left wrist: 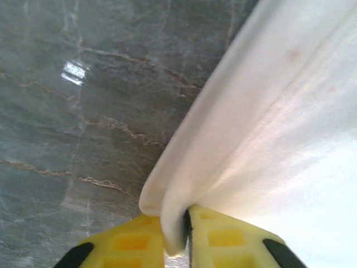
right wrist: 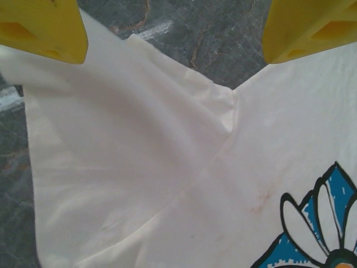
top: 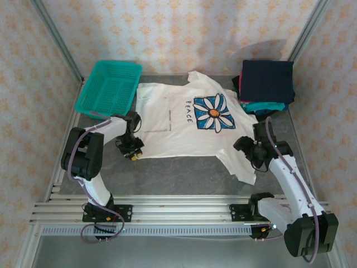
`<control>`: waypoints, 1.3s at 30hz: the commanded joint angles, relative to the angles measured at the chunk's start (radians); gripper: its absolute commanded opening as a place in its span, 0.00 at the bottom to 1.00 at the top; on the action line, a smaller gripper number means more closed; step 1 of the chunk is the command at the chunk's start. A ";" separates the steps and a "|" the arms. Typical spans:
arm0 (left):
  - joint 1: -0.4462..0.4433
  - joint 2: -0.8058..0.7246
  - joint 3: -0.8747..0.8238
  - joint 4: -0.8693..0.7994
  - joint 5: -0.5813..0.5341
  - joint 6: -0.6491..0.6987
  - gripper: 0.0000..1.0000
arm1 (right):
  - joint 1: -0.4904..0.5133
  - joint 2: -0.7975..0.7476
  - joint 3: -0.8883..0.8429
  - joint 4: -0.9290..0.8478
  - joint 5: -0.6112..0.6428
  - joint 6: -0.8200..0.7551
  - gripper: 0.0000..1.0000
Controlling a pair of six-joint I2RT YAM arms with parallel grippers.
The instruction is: Fold and stack the t-shirts
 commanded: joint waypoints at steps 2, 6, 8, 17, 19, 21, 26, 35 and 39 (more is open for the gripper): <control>0.013 -0.062 -0.018 0.226 0.055 0.072 0.00 | -0.007 -0.036 -0.037 -0.147 0.064 0.098 0.79; 0.076 -0.148 -0.068 0.188 0.060 0.121 0.00 | -0.006 -0.065 -0.116 -0.124 -0.066 0.137 0.75; 0.097 -0.179 -0.107 0.201 0.079 0.117 0.00 | 0.005 -0.067 -0.148 -0.149 -0.084 0.146 0.71; 0.156 -0.336 -0.176 0.179 0.088 0.109 0.00 | 0.118 -0.079 -0.232 -0.192 -0.021 0.244 0.62; 0.181 -0.356 -0.188 0.176 0.079 0.116 0.00 | 0.145 -0.064 -0.252 -0.141 -0.021 0.282 0.61; 0.204 -0.366 -0.191 0.164 0.071 0.130 0.00 | 0.165 -0.029 -0.260 -0.110 -0.009 0.299 0.61; 0.262 -0.393 -0.212 0.159 0.074 0.147 0.00 | 0.202 0.052 -0.257 -0.052 0.017 0.318 0.61; 0.271 -0.385 -0.225 0.187 0.114 0.144 0.00 | 0.306 0.086 -0.268 -0.053 0.031 0.385 0.59; 0.271 -0.379 -0.225 0.186 0.117 0.152 0.00 | 0.312 0.054 -0.296 -0.059 0.054 0.421 0.57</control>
